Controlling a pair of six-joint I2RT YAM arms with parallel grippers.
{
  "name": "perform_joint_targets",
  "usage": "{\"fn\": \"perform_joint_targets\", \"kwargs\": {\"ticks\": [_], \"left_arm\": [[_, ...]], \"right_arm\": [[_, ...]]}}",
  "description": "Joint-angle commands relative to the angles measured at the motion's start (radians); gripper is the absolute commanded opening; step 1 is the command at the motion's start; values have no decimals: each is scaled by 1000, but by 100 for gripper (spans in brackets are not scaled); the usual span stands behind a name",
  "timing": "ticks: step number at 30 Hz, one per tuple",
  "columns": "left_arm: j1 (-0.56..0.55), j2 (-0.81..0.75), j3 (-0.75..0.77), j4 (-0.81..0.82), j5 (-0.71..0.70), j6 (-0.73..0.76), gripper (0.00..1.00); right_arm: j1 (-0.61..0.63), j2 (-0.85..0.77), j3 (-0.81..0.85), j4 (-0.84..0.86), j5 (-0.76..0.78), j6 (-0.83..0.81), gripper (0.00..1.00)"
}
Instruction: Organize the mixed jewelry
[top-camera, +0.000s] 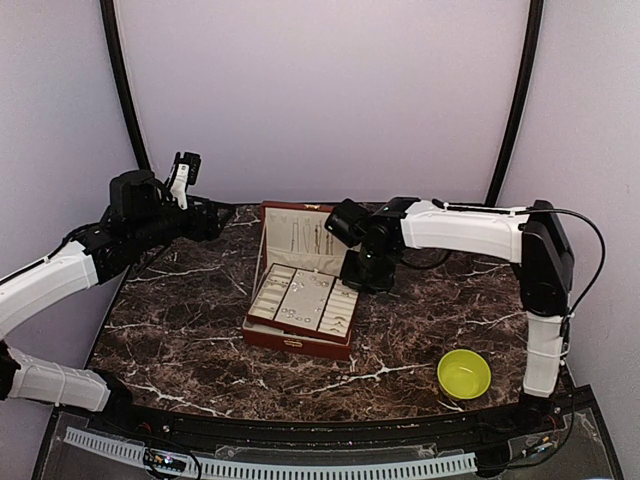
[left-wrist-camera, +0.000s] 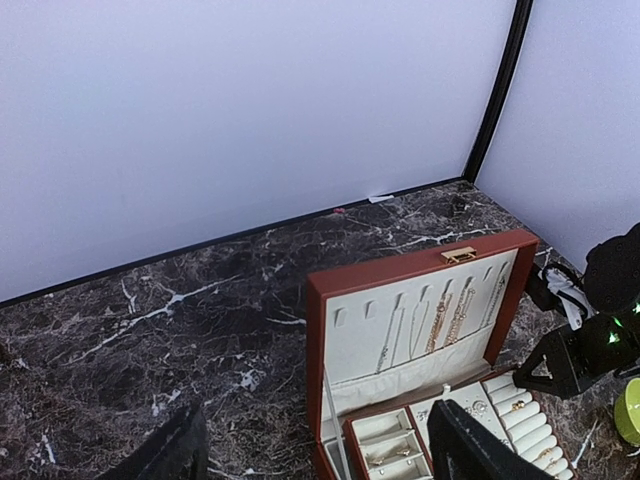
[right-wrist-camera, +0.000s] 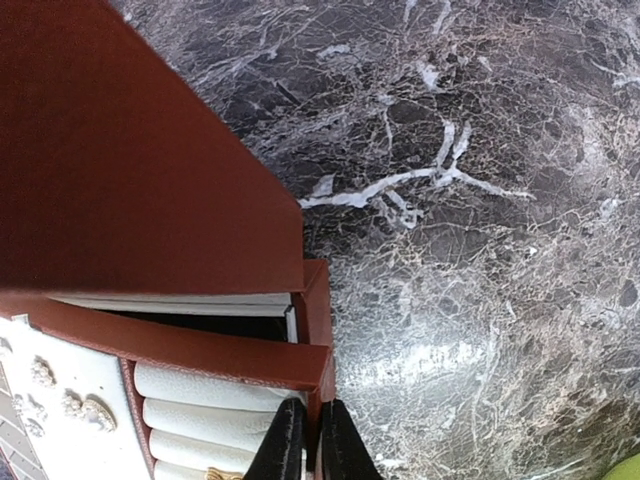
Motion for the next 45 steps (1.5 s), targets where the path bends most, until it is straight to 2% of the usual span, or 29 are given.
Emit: {"fn": "perform_joint_targets", "kwargs": {"ticks": [1, 19, 37, 40, 43, 45], "left_arm": [[-1, -17, -13, 24, 12, -8, 78], [-1, -10, -15, 27, 19, -12, 78], [1, -7, -16, 27, 25, -11, 78], [0, -6, -15, 27, 28, -7, 78], [-1, -5, -13, 25, 31, -6, 78], [-1, -7, -11, 23, 32, -5, 78]], "right_arm": [[17, -39, -29, 65, -19, 8, 12], [17, -94, -150, 250, 13, -7, 13], [23, -101, -161, 273, 36, -28, 12], [28, -133, -179, 285, 62, -41, 16], [34, -186, -221, 299, 97, -66, 27], [35, -239, -267, 323, 117, -80, 31]]}}
